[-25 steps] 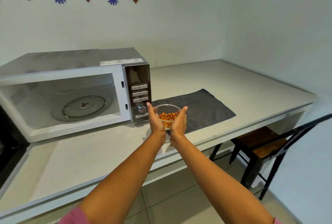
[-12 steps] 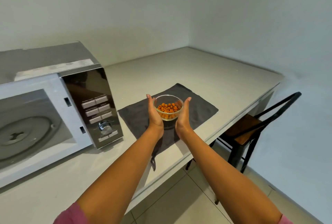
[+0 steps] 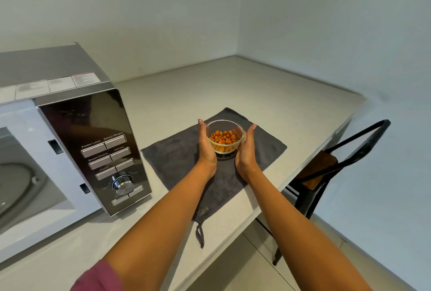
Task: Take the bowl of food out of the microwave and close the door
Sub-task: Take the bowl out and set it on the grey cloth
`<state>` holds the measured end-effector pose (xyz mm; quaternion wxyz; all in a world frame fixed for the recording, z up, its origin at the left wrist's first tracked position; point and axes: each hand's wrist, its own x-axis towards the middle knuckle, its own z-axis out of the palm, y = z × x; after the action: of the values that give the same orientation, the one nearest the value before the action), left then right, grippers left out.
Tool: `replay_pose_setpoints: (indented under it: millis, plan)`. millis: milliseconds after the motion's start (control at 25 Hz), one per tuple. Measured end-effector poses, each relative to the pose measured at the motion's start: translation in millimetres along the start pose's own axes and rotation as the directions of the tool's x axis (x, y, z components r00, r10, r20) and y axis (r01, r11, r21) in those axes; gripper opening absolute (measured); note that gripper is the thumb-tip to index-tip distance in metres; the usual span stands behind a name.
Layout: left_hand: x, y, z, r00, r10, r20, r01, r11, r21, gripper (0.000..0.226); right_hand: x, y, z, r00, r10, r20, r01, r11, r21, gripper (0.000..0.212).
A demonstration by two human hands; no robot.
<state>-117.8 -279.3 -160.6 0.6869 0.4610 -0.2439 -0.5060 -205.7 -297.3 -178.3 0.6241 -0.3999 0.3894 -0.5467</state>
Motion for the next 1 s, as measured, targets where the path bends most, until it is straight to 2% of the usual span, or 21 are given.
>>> replay_pose_setpoints:
  millis: [160, 360, 480, 640, 800, 920, 1000]
  plan:
    - [-0.7, -6.3, -2.3, 1.0, -0.016, 0.021, 0.016, 1.0, 0.003, 0.07, 4.8, 6.6, -2.3, 1.0, -0.001, -0.006, 0.001, 1.0, 0.001, 0.082]
    - [-0.3, -2.5, -4.5, 0.998, -0.044, 0.053, 0.04, 0.997, 0.069, 0.076, 1.3, 4.2, -0.8, 0.998, 0.058, 0.015, -0.057, 0.996, -0.075, 0.108]
    - [-7.4, 3.7, -4.4, 0.998, -0.049, 0.026, 0.044, 0.984, 0.17, 0.079, -1.0, 4.2, -0.2, 0.999, 0.046, -0.014, -0.047, 0.992, -0.115, 0.097]
    - [-24.7, 19.4, 1.2, 0.995, 0.088, -0.053, -0.064, 0.934, 0.351, 0.072, -4.6, 2.2, 4.9, 0.993, -0.003, -0.116, -0.022, 0.977, -0.213, 0.086]
    - [-38.5, 34.1, -10.3, 0.978, 0.2, 0.055, -0.2, 0.843, 0.498, 0.069, -16.6, 1.5, 10.8, 0.959, -0.145, -0.245, 0.072, 0.956, -0.284, 0.064]
    - [-51.4, 38.5, -21.2, 0.949, 0.262, 0.174, -0.313, 0.73, 0.608, 0.066, -30.1, 2.3, 14.9, 0.876, -0.385, -0.29, 0.24, 0.871, -0.429, 0.055]
    - [-66.4, 42.4, -25.3, 0.925, 0.297, 0.235, -0.377, 0.668, 0.641, 0.061, -40.2, -0.5, 22.6, 0.818, -0.508, -0.27, 0.374, 0.826, -0.422, 0.052]
